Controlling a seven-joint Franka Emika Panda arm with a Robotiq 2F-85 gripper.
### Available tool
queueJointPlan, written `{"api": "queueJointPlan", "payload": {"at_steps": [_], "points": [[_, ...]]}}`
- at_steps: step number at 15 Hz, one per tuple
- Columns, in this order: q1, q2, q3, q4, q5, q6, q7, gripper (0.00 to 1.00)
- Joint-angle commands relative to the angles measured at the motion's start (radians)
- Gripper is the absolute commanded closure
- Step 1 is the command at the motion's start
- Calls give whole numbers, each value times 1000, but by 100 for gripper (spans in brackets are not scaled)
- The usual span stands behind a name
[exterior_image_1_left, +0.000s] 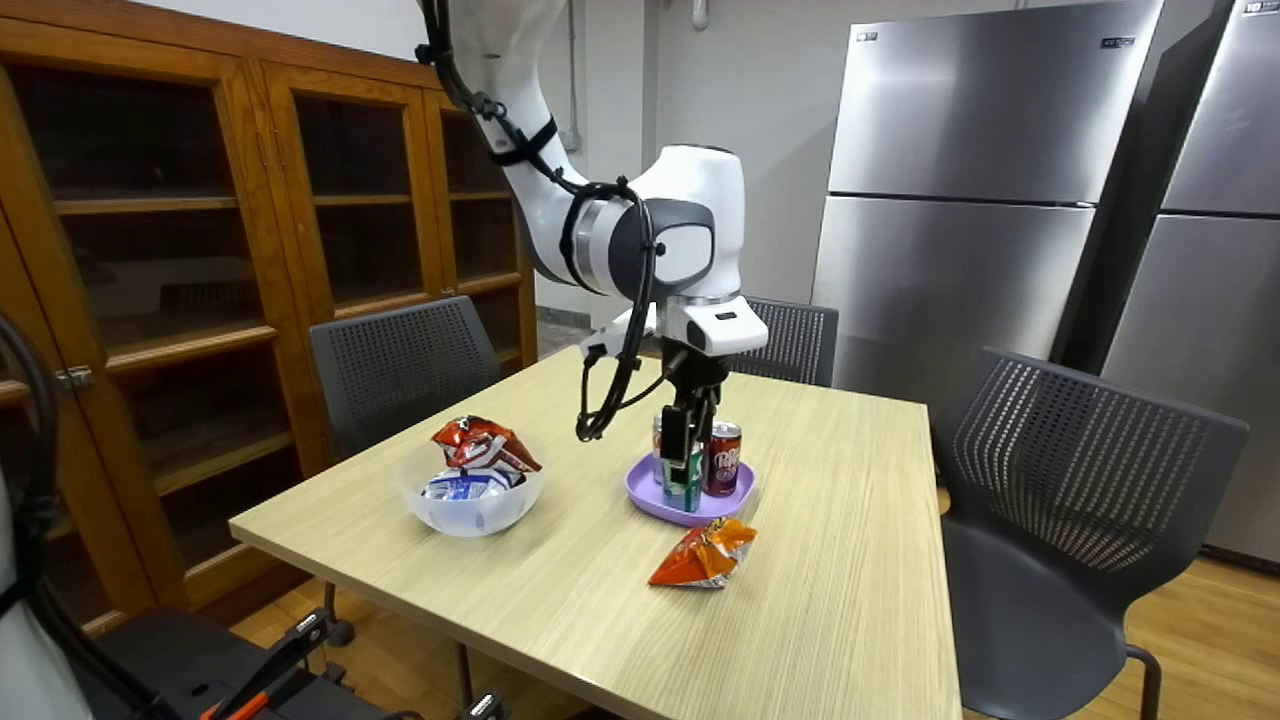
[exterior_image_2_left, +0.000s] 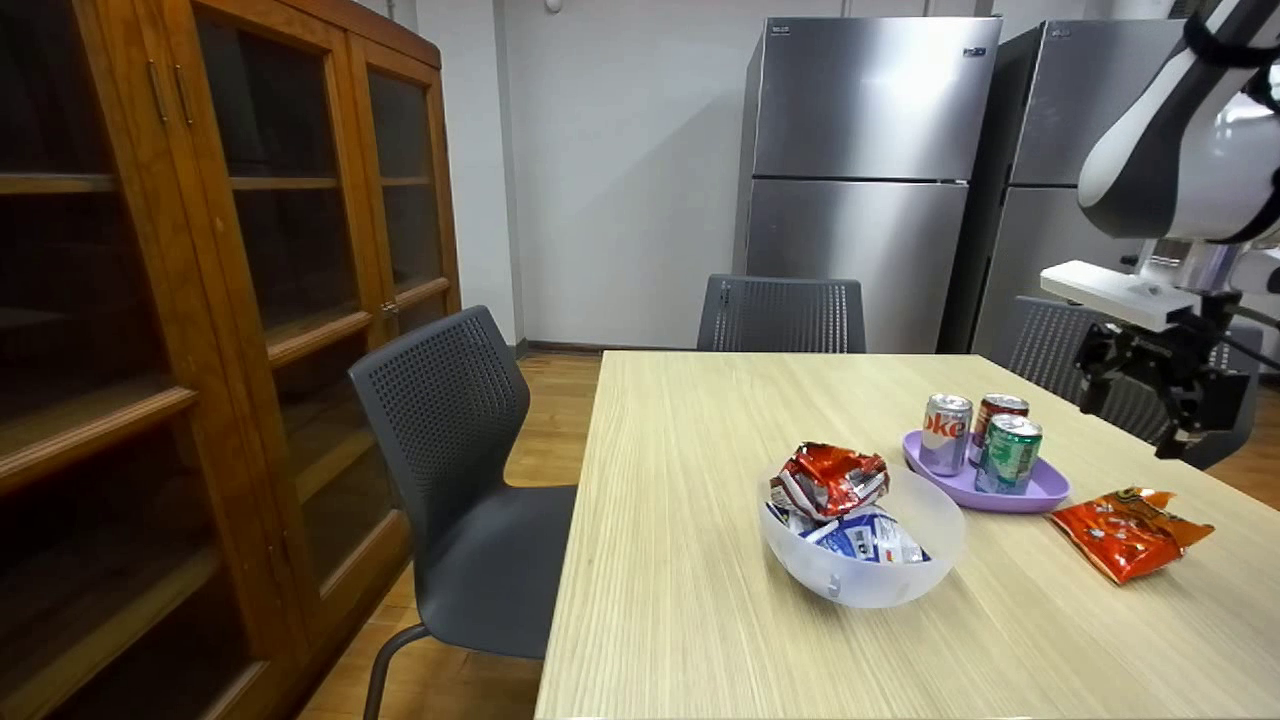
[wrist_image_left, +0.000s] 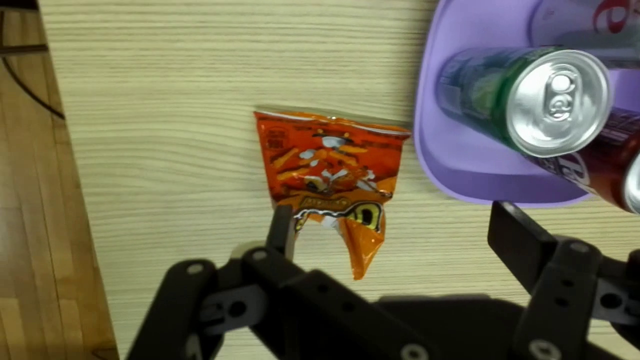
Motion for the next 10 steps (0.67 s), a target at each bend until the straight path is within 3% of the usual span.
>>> {"api": "queueJointPlan", "payload": {"at_steps": [1,7,10], "points": [[-18,-76,-13,-61,-98,-82,-77,0],[-65,-83,5,-56,-121,-187,-313,0],[-51,-43,-5,-41,-113,-157,-286,0]]}}
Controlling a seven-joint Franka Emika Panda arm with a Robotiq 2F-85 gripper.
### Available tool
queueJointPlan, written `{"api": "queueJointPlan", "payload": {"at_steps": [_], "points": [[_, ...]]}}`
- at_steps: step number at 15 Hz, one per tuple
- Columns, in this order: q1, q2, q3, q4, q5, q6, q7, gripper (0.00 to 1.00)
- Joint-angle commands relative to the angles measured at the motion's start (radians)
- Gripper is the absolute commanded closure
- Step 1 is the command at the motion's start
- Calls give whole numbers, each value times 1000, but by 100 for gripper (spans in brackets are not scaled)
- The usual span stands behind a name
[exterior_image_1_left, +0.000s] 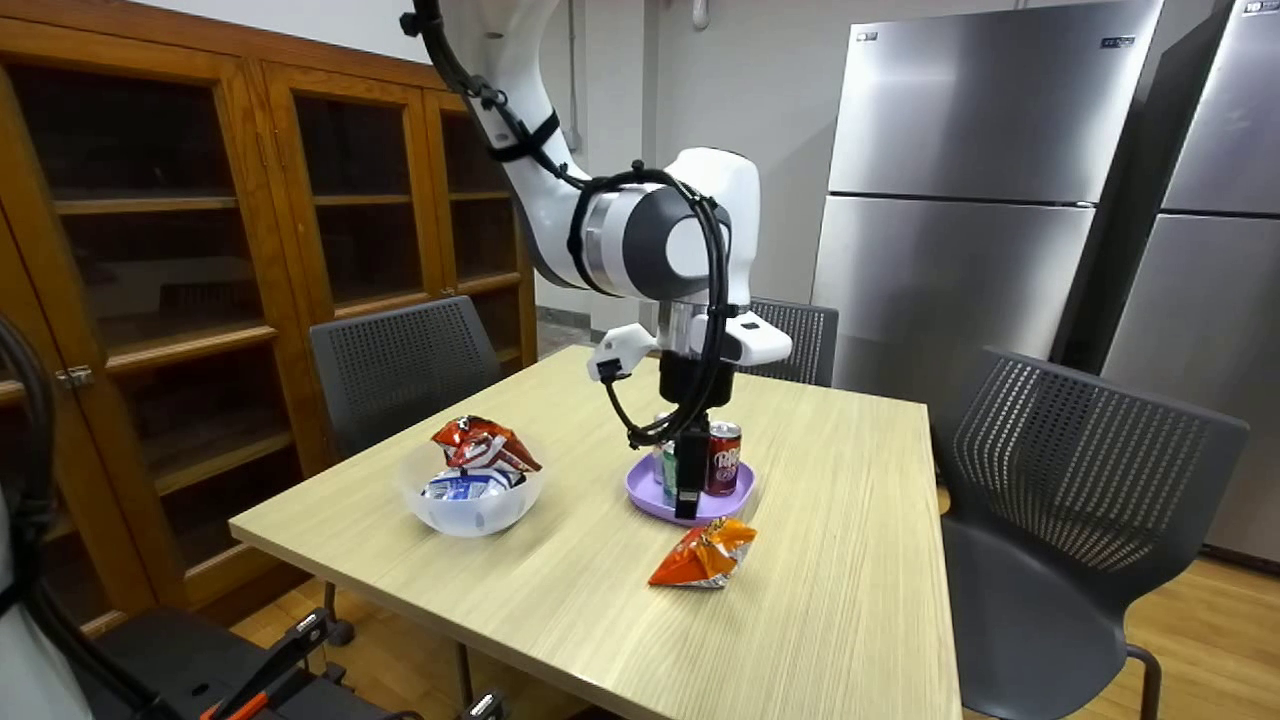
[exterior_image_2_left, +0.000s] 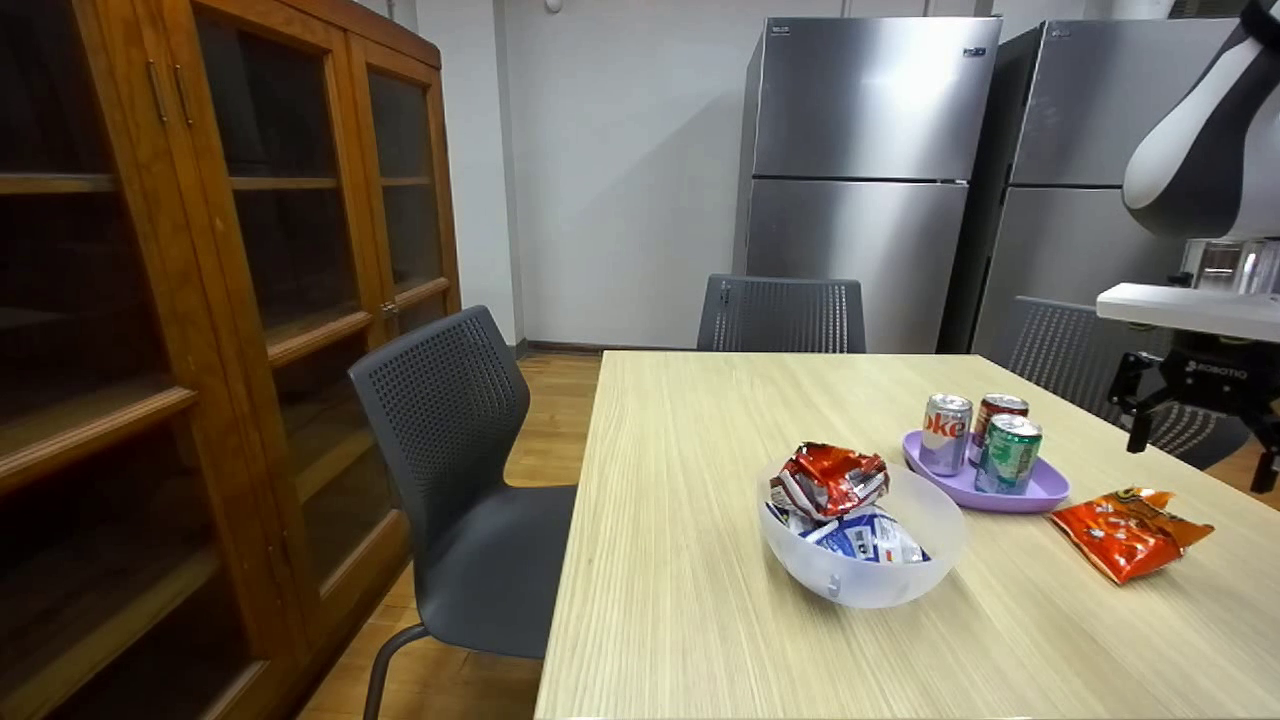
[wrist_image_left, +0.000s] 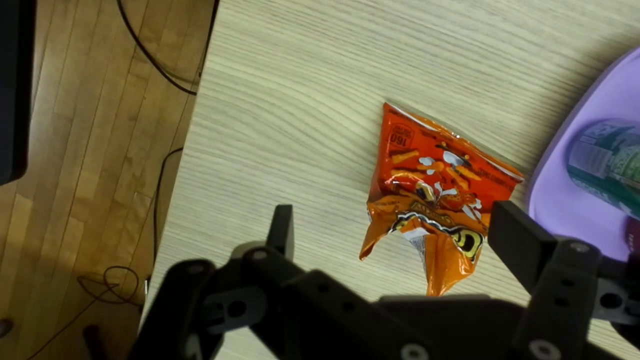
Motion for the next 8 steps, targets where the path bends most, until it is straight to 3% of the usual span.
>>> {"api": "queueJointPlan", "payload": {"at_steps": [1,8], "points": [[-10,-1,10,1,-6,-3,-3,0],[3,24,20,4,-48,28,-46,0]]}}
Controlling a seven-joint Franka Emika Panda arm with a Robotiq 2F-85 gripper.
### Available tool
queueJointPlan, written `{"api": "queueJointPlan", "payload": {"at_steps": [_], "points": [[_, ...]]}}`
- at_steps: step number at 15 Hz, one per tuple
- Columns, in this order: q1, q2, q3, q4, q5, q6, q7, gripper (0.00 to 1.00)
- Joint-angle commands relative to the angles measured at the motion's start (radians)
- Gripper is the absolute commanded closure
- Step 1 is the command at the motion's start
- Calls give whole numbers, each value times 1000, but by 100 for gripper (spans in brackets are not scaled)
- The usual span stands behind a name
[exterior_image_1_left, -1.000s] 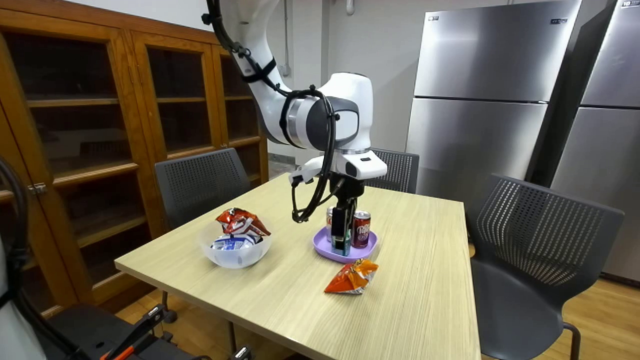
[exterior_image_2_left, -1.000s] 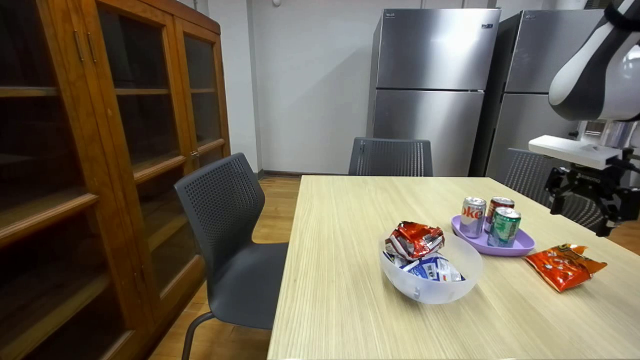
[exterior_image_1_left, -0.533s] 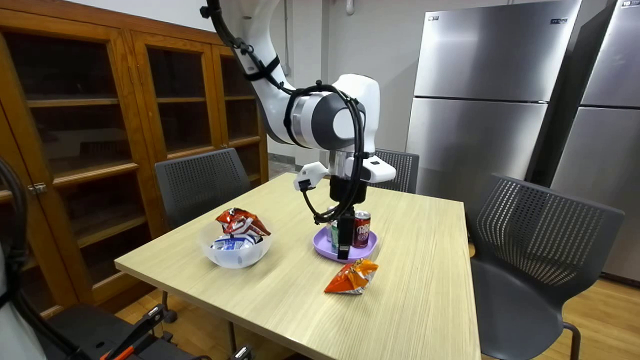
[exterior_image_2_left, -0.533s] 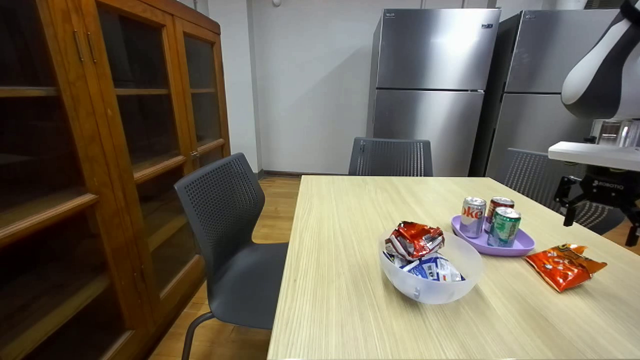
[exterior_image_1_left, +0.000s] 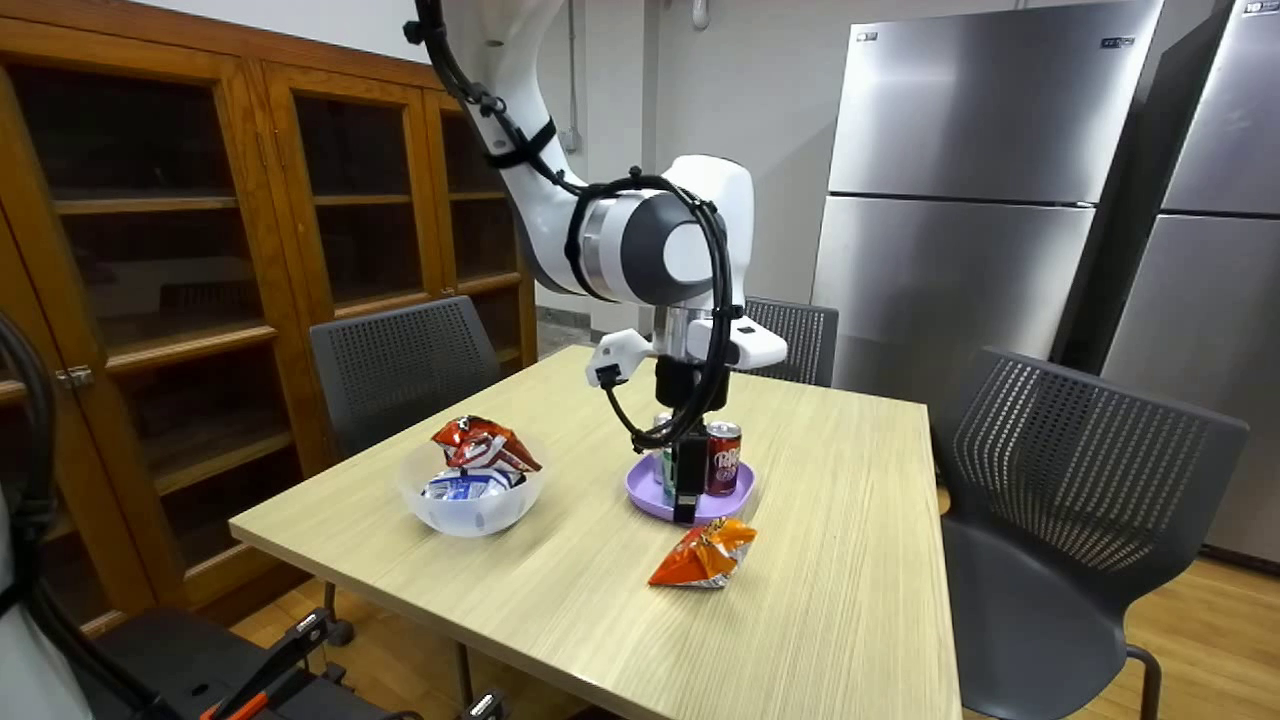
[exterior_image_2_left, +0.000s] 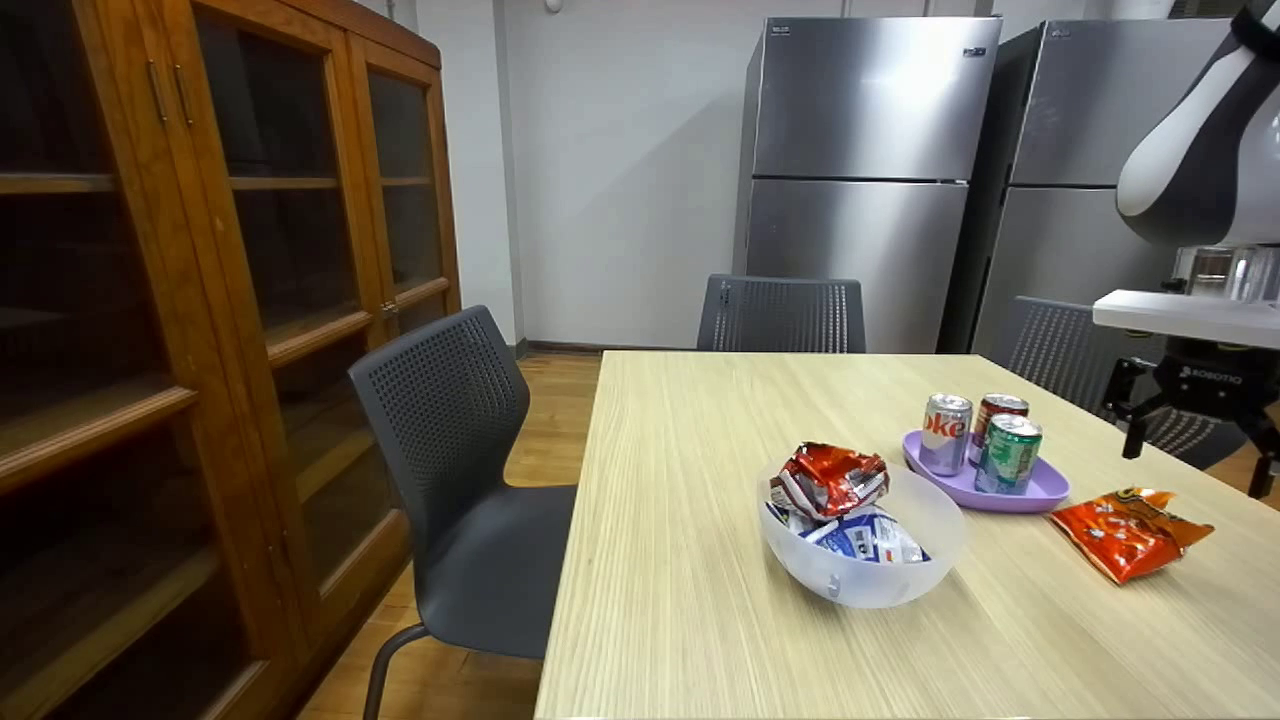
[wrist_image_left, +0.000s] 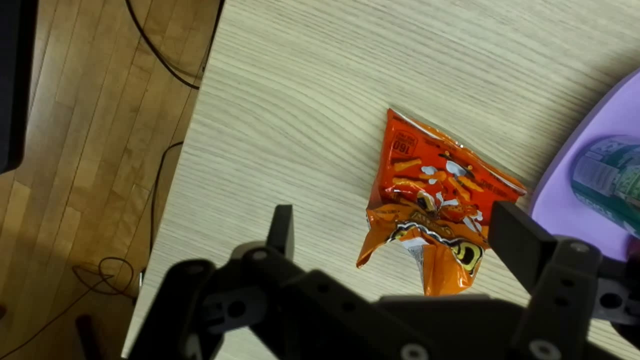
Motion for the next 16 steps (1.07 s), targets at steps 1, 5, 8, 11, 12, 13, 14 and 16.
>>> {"api": "queueJointPlan", "payload": {"at_steps": [1,5,8,11,12,13,14,16], "points": [[6,19,11,5,-46,38,-27,0],[22,62,-2,20,-116,115,-47,0],[21,98,-5,39,-145,156,-91,0],[23,137,-5,62,-141,186,-147,0],[22,149,-2,72,-133,189,-168,0],[22,164,-2,84,-130,194,-186,0],[23,176,-3,95,-126,196,-202,0],[23,200,-1,116,-118,199,-233,0]]}}
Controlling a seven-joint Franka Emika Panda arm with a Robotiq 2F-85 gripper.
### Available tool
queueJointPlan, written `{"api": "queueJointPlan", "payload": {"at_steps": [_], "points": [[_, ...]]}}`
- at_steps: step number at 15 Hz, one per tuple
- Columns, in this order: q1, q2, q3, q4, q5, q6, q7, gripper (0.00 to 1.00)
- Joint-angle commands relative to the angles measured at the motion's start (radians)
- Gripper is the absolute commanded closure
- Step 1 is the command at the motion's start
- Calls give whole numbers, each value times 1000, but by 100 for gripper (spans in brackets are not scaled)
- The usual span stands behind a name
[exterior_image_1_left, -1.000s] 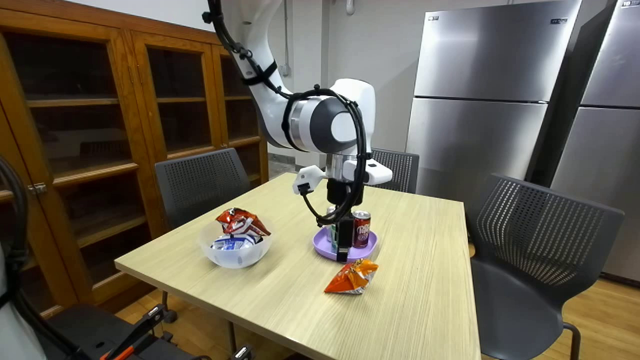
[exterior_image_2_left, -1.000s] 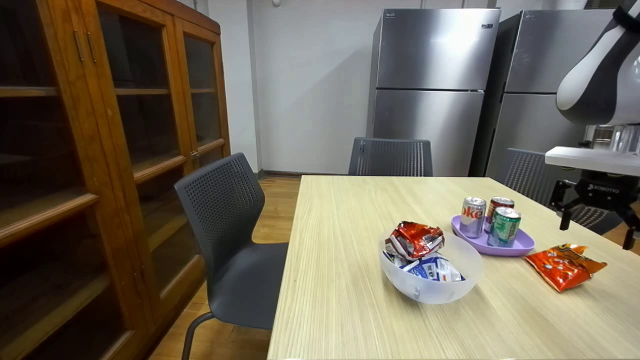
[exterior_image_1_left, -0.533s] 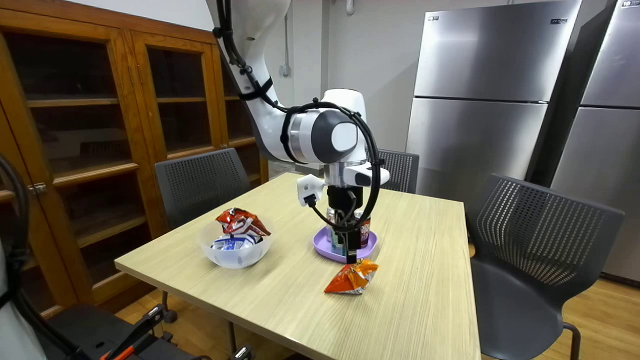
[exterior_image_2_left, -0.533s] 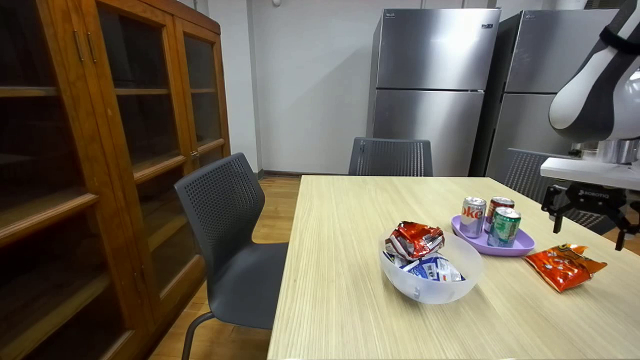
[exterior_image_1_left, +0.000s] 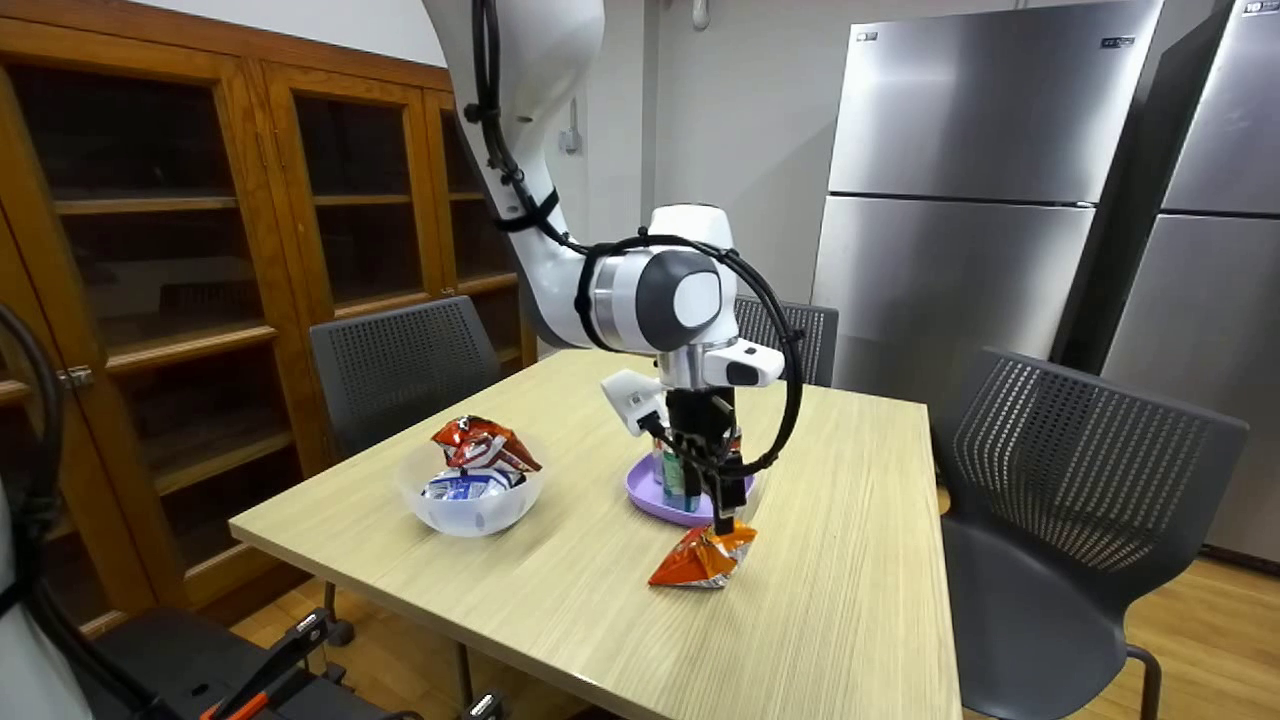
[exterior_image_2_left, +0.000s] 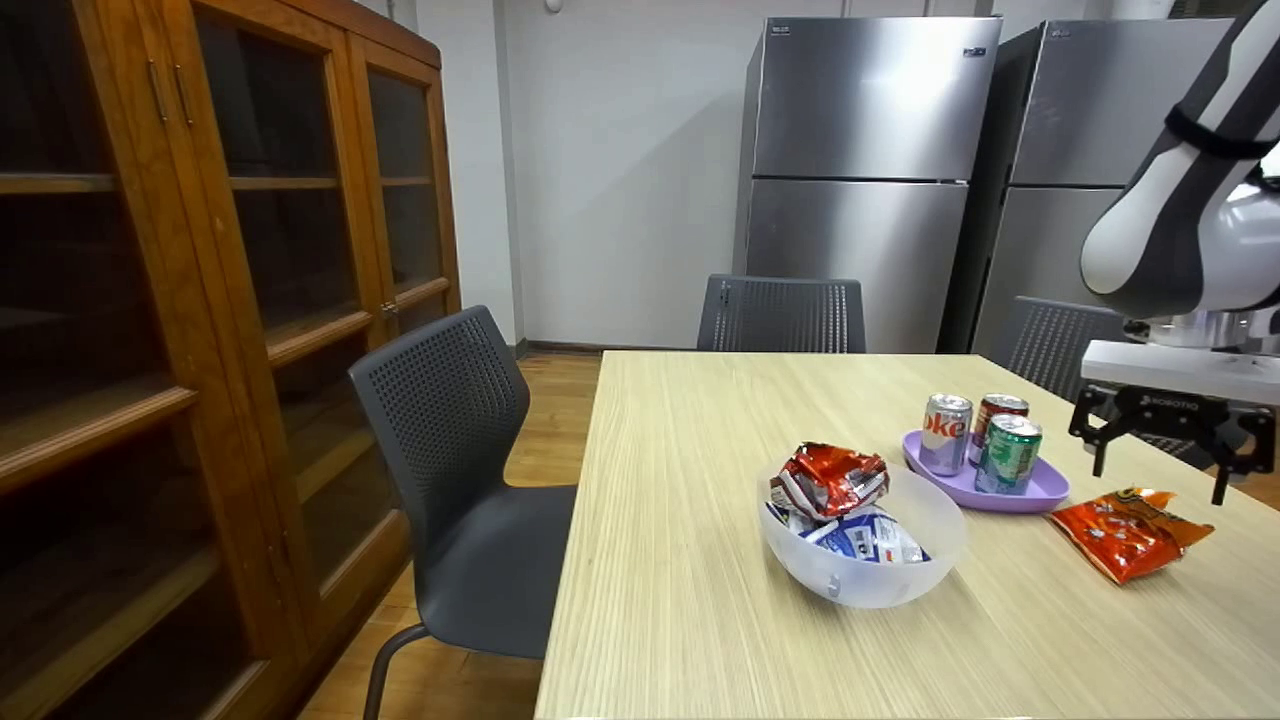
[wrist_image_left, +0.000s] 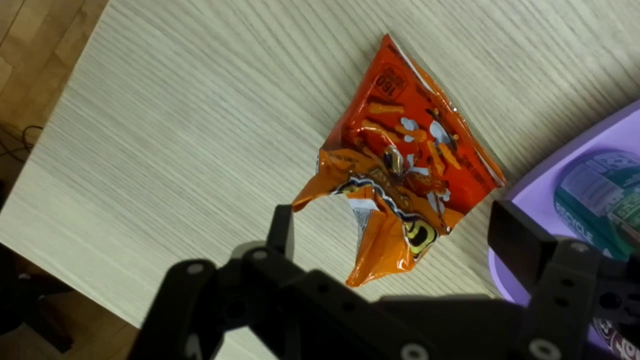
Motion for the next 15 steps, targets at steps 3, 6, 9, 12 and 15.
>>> {"api": "queueJointPlan", "payload": {"at_steps": [3,6,9,12,15], "points": [[7,66,1,67,20,5,-100,0],[6,86,8,86,30,0,-125,0],[7,95,12,95,36,-2,-141,0],[6,97,16,98,39,-6,-154,0],[6,96,21,93,42,-8,-165,0]]}}
